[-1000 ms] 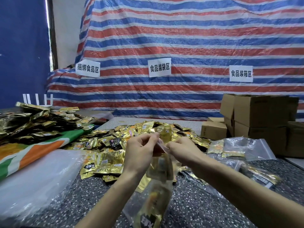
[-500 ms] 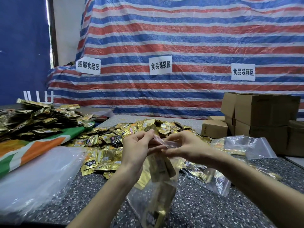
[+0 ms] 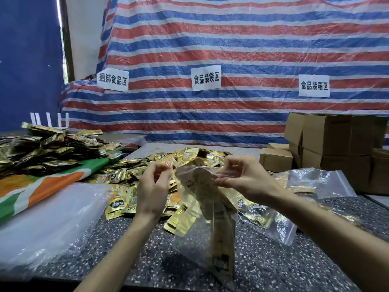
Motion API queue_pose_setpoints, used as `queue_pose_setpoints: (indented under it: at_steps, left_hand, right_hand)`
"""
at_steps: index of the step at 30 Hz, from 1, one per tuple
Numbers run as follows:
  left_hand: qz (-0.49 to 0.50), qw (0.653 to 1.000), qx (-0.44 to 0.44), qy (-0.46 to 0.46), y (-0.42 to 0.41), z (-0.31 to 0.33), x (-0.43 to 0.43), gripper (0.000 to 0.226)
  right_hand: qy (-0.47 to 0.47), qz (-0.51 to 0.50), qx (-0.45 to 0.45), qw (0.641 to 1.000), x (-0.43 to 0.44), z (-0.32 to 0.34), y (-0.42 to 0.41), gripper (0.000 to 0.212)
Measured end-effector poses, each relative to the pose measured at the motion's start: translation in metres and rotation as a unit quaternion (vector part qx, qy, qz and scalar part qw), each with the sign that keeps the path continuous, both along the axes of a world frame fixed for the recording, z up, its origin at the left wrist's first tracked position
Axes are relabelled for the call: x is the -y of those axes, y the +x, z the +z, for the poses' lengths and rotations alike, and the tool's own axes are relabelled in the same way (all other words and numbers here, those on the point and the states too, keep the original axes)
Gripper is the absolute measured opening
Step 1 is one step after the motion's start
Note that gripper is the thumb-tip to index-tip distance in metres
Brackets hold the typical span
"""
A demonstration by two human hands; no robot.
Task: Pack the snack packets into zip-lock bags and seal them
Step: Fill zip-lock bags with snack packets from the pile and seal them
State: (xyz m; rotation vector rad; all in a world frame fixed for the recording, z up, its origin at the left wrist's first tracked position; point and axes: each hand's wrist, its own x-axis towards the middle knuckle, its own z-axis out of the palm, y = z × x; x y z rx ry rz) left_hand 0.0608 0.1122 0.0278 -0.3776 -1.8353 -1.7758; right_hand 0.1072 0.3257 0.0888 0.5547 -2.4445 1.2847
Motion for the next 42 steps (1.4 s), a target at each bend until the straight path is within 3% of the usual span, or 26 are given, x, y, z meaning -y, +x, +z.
queue_pose_setpoints:
  at_steps: [2,4,6,8,12,15,17,18,19,21,23,25,28,37,42]
  left_hand:
    - [-0.109,0.986,0.120,-0.028,-0.009,-0.018,0.007,0.021]
    - [-0.227,0.956,0.185,-0.029,-0.013,-0.033,0.011,0.036]
    - [-0.311,0.935,0.167,-0.022,-0.011,-0.040,0.009,0.051]
    - [-0.347,0.929,0.125,-0.029,-0.007,-0.041,0.002,0.050]
    - [-0.286,0.956,0.062,0.006,-0.001,-0.036,-0.016,0.028]
    - [-0.248,0.966,0.046,0.049,0.001,-0.034,-0.020,0.025]
    - [-0.212,0.974,0.051,0.063,0.000,-0.034,-0.021,0.022]
    - [-0.201,0.976,0.057,0.066,-0.001,-0.033,-0.021,0.023]
    - [-0.196,0.976,0.064,0.068,-0.002,-0.032,-0.022,0.024]
    - [-0.198,0.976,0.066,0.058,-0.003,-0.029,-0.022,0.024]
    - [-0.212,0.975,0.060,0.039,-0.002,-0.028,-0.021,0.024]
    - [-0.220,0.974,0.059,0.015,-0.002,-0.026,-0.016,0.030]
    - [-0.229,0.970,0.052,-0.058,-0.004,-0.022,-0.008,0.043]
    - [-0.268,0.954,0.123,-0.059,-0.002,-0.019,-0.009,0.080]
    - [-0.281,0.944,0.131,-0.110,-0.007,-0.004,-0.004,0.056]
  right_hand:
    - [-0.018,0.000,-0.008,1.000,0.000,-0.003,0.001,0.025]
    - [-0.047,0.001,-0.018,0.999,0.000,-0.006,0.000,0.025]
    - [-0.097,0.005,-0.023,0.995,0.004,-0.008,-0.001,0.027]
    - [-0.137,0.029,-0.010,0.990,0.008,-0.009,-0.002,0.025]
    - [-0.100,0.112,0.010,0.989,0.016,-0.006,0.000,0.023]
    - [-0.066,0.015,-0.053,0.996,0.011,-0.004,0.001,0.074]
    - [-0.031,-0.034,0.001,0.999,0.004,-0.012,0.000,0.103]
    - [-0.006,-0.036,0.056,0.998,0.002,-0.020,-0.001,0.106]
    - [0.020,-0.033,0.108,0.993,0.001,-0.029,-0.002,0.100]
    - [0.048,-0.029,0.159,0.986,0.001,-0.049,-0.004,0.068]
    - [0.069,-0.036,0.146,0.986,0.002,-0.061,-0.007,0.035]
    - [0.085,-0.046,0.134,0.986,0.002,-0.064,-0.009,0.020]
    - [0.108,-0.063,0.111,0.986,-0.001,-0.065,-0.012,0.014]
    - [0.116,-0.028,0.193,0.974,-0.007,-0.069,-0.015,0.022]
    - [0.074,-0.001,0.164,0.984,-0.010,-0.068,-0.014,0.034]
